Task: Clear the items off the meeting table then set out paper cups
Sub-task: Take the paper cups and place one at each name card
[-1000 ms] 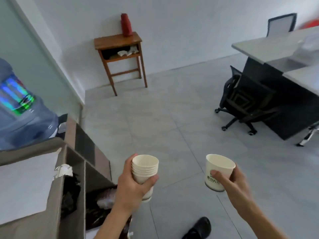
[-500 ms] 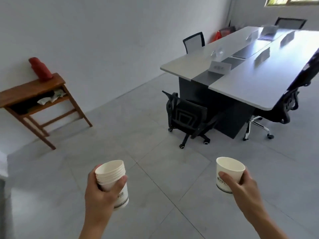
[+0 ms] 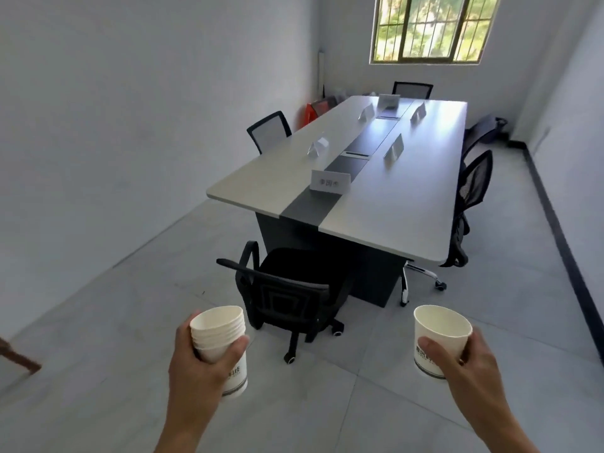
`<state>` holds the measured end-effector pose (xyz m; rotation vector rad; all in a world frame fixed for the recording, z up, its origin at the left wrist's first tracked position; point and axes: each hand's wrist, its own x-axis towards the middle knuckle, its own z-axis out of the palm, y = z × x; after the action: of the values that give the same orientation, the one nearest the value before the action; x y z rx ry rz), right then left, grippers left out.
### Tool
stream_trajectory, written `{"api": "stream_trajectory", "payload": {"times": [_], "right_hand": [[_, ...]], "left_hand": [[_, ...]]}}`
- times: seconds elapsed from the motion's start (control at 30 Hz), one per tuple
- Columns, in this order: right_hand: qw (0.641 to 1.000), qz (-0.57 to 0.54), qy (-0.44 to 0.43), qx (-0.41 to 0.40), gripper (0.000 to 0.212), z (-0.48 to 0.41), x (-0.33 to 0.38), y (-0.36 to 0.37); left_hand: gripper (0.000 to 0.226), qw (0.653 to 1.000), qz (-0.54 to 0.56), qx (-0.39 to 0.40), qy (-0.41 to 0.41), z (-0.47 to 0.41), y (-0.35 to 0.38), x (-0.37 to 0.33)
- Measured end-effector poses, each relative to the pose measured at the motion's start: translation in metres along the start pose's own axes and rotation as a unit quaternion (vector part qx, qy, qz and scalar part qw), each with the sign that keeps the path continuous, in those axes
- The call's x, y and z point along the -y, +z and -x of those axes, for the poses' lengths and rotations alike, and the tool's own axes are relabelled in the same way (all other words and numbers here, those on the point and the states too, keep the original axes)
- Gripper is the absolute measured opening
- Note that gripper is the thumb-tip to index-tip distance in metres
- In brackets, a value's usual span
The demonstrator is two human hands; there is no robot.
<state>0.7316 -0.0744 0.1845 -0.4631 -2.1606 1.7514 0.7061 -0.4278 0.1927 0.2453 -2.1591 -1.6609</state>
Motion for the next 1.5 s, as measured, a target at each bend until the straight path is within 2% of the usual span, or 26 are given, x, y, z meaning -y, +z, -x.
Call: {"api": "stream_trajectory", "payload": {"times": [0.17,0.33,0.53,0.7,0.9,1.17,1.37,1.5], "right_hand": [[0.998,0.012,0.020,-0.064,0.044,-0.063,-0.002,-0.001],[0.995,0.008,0.037,-0.089,0.041,-0.152,-0.020,-0.009],[0.997,0.006,0.033,-0.070,0.041,-0.292,-0.027,0.001],[1.000,-0.003,0.016,0.024,0.039,-0.398,-0.013,0.040],[0.996,0.002,0.021,0.084,0.041,-0.492,-0.020,0.087],[0.994,0.071,0.006,0.082,0.040,-0.618,-0.011,0.144],[0.990,0.125,-0.007,0.071,0.047,-0.720,-0.007,0.185],[0.987,0.135,0.023,0.086,0.056,-0.795,-0.034,0.231]], "left_hand": [[0.074,0.995,0.005,0.097,0.026,-0.088,0.089,-0.010],[0.076,0.990,-0.016,0.137,0.034,-0.152,0.172,-0.003],[0.077,0.991,-0.037,0.129,0.023,-0.220,0.254,-0.010],[0.086,0.994,-0.050,0.100,-0.012,-0.262,0.290,-0.006],[0.087,0.994,-0.059,0.046,-0.079,-0.307,0.314,0.018],[0.080,0.995,-0.036,-0.027,-0.088,-0.418,0.360,0.043],[0.083,0.997,-0.022,0.022,-0.064,-0.487,0.403,0.035],[0.082,0.996,-0.040,0.006,-0.080,-0.511,0.407,0.044]]}}
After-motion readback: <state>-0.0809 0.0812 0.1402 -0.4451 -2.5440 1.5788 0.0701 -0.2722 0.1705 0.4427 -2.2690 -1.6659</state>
